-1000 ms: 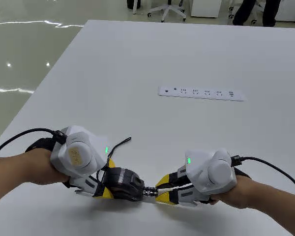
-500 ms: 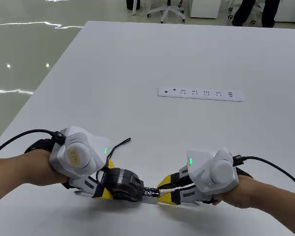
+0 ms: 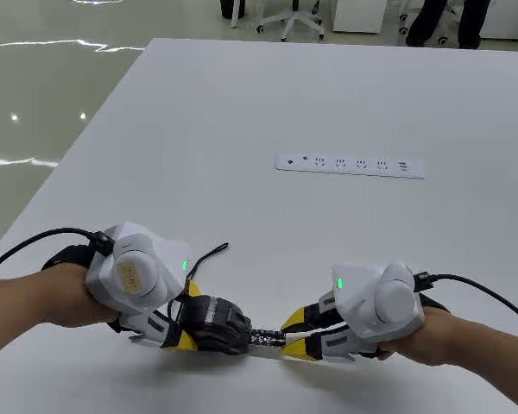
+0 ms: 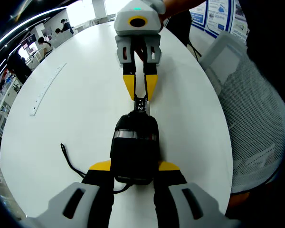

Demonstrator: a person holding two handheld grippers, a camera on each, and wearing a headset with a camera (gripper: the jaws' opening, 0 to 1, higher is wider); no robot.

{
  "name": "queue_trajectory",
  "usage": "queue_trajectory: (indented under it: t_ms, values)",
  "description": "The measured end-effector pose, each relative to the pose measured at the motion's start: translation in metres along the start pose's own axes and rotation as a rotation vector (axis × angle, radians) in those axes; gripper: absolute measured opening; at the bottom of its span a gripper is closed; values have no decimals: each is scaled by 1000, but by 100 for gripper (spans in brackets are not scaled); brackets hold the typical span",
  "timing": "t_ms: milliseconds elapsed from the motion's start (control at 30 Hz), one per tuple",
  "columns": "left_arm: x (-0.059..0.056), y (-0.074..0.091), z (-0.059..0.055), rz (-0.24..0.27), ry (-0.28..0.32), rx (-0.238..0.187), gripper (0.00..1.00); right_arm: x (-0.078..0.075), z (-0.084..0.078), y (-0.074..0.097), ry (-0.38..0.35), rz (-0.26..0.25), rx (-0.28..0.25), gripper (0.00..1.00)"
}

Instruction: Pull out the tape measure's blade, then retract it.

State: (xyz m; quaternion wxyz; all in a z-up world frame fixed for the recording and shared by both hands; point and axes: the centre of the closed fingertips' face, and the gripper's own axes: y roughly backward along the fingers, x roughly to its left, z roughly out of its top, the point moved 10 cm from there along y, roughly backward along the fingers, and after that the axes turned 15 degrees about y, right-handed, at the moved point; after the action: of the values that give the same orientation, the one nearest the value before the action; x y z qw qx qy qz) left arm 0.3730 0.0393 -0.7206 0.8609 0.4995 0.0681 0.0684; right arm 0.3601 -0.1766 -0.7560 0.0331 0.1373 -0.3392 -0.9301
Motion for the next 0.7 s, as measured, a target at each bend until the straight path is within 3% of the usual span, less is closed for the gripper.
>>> queue_trajectory:
  t_ms: [700]
  values:
    - [-1,0,-2,7,6,-3,26,1,-2,7,13,4,8,11]
